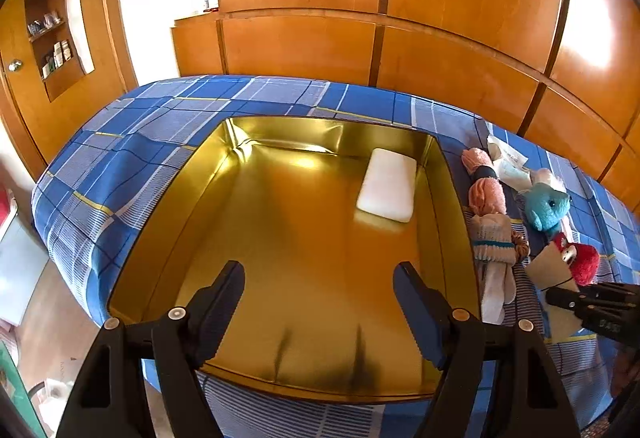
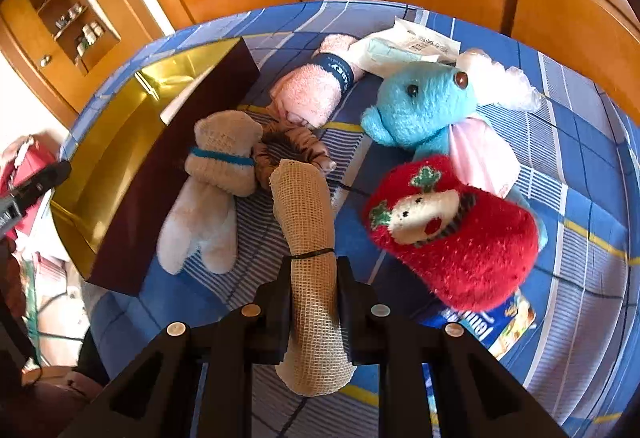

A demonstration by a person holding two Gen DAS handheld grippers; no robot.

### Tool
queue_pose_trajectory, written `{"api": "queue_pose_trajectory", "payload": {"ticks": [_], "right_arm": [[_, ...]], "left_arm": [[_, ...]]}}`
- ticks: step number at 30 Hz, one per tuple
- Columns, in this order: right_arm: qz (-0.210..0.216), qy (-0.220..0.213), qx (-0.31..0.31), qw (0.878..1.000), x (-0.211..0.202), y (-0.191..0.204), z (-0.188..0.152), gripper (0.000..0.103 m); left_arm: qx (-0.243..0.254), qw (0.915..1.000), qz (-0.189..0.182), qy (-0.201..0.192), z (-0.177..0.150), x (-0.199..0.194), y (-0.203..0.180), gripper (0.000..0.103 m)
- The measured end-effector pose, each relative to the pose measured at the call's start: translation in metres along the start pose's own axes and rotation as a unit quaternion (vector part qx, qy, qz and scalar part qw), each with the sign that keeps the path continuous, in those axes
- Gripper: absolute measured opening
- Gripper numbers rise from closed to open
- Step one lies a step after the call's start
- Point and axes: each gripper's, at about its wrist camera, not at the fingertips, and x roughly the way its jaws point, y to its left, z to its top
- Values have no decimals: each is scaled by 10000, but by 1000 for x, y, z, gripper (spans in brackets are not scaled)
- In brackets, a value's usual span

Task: Organize soft objects
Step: 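Grasp the beige rolled bandage with the right gripper and place it in the box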

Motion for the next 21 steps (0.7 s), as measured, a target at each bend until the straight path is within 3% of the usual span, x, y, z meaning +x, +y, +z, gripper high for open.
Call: {"api": "queue_pose_trajectory", "payload": {"ticks": [10,21], "right_arm": [[202,-347,116,9991,-23,34,6,18],[619,-608,-170,9961,-20,120,53,18]], "left_arm": [[-168,9999,8,-4,-7,-1,13,77],[-320,9995,48,-52,-13,-6,34,77]]}}
